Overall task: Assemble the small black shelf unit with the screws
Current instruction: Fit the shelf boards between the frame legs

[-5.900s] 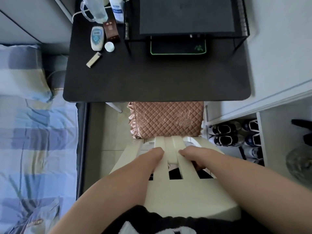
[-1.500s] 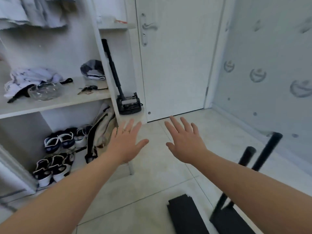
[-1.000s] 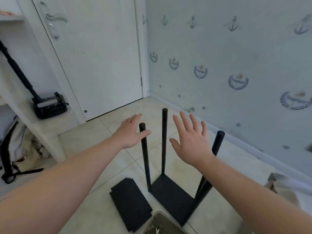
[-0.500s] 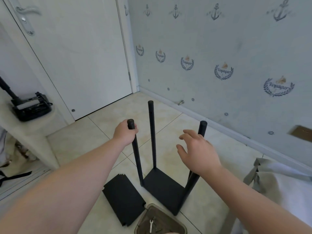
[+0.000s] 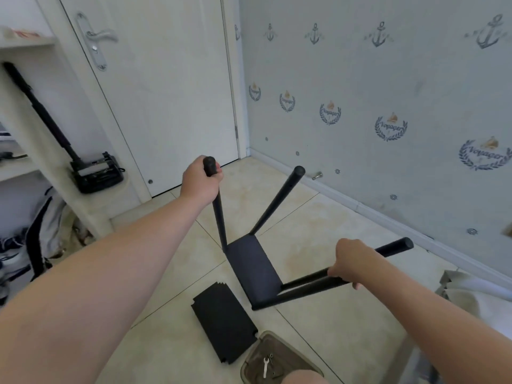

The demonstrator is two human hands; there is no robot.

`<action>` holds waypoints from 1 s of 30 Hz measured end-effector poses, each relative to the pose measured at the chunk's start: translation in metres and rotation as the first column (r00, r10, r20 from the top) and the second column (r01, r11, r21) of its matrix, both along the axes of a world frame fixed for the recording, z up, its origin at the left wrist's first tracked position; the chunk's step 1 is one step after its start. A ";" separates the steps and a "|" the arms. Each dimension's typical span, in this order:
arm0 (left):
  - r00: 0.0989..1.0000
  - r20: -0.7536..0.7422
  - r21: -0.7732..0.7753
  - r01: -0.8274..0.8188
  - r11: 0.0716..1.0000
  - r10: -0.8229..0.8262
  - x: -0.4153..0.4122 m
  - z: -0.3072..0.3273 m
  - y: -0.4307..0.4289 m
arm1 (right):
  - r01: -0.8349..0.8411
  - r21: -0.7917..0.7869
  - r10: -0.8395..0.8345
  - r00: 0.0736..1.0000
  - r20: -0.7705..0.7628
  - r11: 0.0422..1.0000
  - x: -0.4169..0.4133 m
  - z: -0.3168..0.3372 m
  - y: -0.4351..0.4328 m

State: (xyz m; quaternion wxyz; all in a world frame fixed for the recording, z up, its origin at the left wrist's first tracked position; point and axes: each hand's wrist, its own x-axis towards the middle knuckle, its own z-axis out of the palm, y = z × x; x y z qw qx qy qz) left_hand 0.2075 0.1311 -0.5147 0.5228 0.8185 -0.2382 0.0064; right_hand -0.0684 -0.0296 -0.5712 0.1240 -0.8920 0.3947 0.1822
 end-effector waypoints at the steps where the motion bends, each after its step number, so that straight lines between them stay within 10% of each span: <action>1: 1.000 0.013 -0.018 -0.021 1.000 0.021 0.005 0.009 0.012 | -0.010 -0.005 0.010 1.000 0.027 1.000 0.005 0.003 0.004; 15: 0.866 0.082 -0.132 -0.480 0.867 0.493 0.015 0.049 0.286 | -0.185 0.202 -0.013 0.704 0.710 0.962 0.125 0.059 0.165; 22: 0.720 -0.082 -0.127 -0.693 0.709 0.689 -0.028 -0.006 0.429 | -0.295 0.391 -0.138 0.618 0.774 0.872 0.177 0.034 0.287; 30: 0.611 -0.158 -0.025 -0.788 0.616 0.776 -0.061 -0.079 0.510 | -0.382 0.226 0.055 0.600 0.798 0.896 0.217 -0.019 0.399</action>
